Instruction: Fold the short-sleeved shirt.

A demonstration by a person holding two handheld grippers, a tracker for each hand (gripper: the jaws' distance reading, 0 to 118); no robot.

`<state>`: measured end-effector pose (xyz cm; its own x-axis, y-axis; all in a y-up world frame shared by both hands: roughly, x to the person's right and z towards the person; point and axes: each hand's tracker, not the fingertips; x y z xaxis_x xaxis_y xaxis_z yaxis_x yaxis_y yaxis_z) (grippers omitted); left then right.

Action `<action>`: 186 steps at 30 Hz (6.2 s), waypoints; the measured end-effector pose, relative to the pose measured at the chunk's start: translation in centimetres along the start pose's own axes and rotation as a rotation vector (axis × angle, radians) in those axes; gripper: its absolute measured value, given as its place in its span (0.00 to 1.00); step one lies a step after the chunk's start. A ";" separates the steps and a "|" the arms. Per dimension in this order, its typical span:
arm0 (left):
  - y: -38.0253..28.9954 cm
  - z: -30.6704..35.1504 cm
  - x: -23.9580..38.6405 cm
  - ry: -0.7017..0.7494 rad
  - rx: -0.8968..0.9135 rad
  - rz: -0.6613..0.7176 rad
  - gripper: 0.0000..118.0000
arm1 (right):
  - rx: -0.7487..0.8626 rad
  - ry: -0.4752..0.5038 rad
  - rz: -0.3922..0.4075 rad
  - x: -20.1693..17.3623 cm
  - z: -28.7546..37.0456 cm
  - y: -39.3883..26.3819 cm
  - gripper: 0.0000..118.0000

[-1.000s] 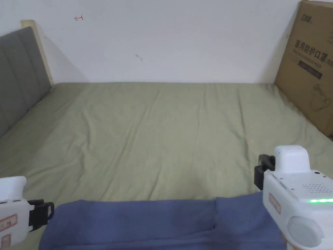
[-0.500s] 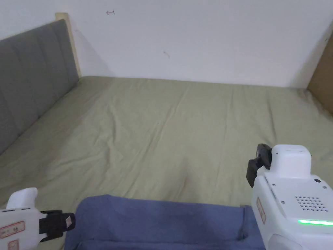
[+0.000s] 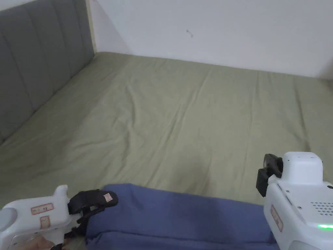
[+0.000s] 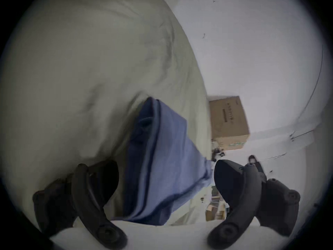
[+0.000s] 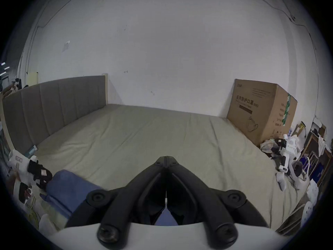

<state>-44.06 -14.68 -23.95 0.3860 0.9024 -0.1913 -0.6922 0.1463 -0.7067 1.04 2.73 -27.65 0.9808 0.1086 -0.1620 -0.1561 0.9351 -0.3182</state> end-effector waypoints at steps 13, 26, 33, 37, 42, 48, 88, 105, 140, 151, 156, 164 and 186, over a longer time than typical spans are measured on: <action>2.0 -0.2 1.3 0.108 -0.100 -0.071 0.04 | -0.064 0.038 -0.021 -0.1 -2.1 1.0 0.01; 3.2 3.3 8.3 0.346 0.000 -0.259 0.04 | -0.095 0.032 -0.062 2.4 -1.0 -0.7 0.01; -1.4 -0.8 19.8 0.420 0.041 -0.415 0.04 | -0.110 0.021 -0.109 5.7 0.1 -1.1 0.01; -5.7 -6.7 24.5 0.394 -0.035 -0.493 0.04 | -0.110 0.006 -0.159 8.0 0.7 -1.5 0.01; -9.3 -15.6 25.7 0.358 -0.193 -0.536 0.04 | -0.113 -0.025 -0.204 11.1 1.6 -1.8 0.01; -12.5 -22.5 23.2 0.302 -0.323 -0.488 0.65 | -0.134 -0.088 -0.234 14.0 2.0 -2.6 0.01; -18.7 -22.0 20.8 0.327 -0.410 -0.699 0.00 | -0.178 -0.045 -0.289 13.9 3.9 -4.3 0.01; -7.5 -6.7 8.9 0.236 -0.094 -0.294 0.38 | -0.208 0.034 -0.194 8.6 2.2 -3.0 0.01; -0.2 -0.3 8.7 0.325 -0.111 -0.252 0.05 | -0.282 0.041 -0.189 7.0 1.2 -4.0 0.01; -6.1 -6.1 26.7 0.459 -0.083 -0.539 0.05 | -0.253 0.030 -0.265 11.1 2.7 -4.6 0.01; -10.3 -12.4 29.0 0.353 -0.138 -0.518 0.05 | -0.249 -0.011 -0.275 13.5 3.3 -5.4 0.01; -15.6 -24.3 27.8 0.333 -0.349 -0.480 0.26 | -0.264 -0.073 -0.361 17.4 3.9 -7.2 0.01; -18.7 -26.9 22.2 0.344 -0.436 -0.520 0.03 | -0.306 -0.037 -0.389 17.4 2.7 -9.1 0.01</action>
<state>-6.15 -8.31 -33.29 0.8148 0.5728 0.0889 -0.0932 0.2808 -0.9552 19.87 -2.94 -25.11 0.9759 -0.2115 0.0543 0.2002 0.7677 -0.6088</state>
